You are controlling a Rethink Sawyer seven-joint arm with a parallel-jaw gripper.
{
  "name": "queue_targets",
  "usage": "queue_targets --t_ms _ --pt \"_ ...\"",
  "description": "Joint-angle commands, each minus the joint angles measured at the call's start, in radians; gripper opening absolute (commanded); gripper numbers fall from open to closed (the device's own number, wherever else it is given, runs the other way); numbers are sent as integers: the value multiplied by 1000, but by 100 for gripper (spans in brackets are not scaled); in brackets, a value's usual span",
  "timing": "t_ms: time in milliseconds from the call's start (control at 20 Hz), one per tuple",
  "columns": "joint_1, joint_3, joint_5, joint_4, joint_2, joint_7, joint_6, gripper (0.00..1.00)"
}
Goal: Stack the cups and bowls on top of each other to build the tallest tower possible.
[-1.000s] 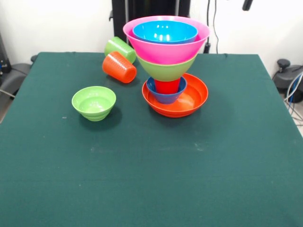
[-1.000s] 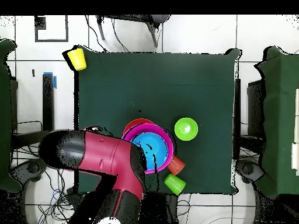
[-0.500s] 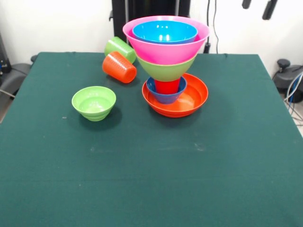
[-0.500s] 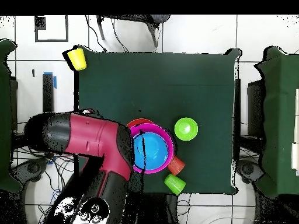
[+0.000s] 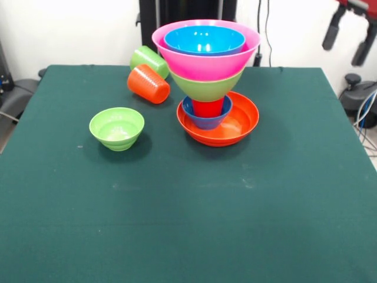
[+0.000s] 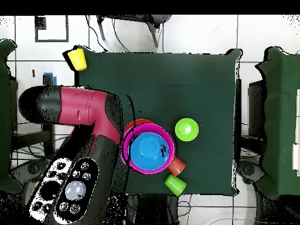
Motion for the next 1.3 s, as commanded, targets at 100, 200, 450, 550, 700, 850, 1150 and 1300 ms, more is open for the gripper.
queue_targets --t_ms 100,200,450,550,700,850,1150,1300 --pt "-59 32 -14 -235 181 190 124 100" --pt "-74 27 -15 -287 221 180 119 100" --pt "-127 20 -27 -410 317 129 98 100" --pt "-142 18 -30 -430 350 119 61 100" --pt "-151 -3 -46 -453 369 106 50 100" --pt "-162 -47 -63 -497 372 91 86 100" --pt "-230 -65 -81 -535 376 -15 97 100" --pt "-266 -51 -105 -507 366 -84 59 100"
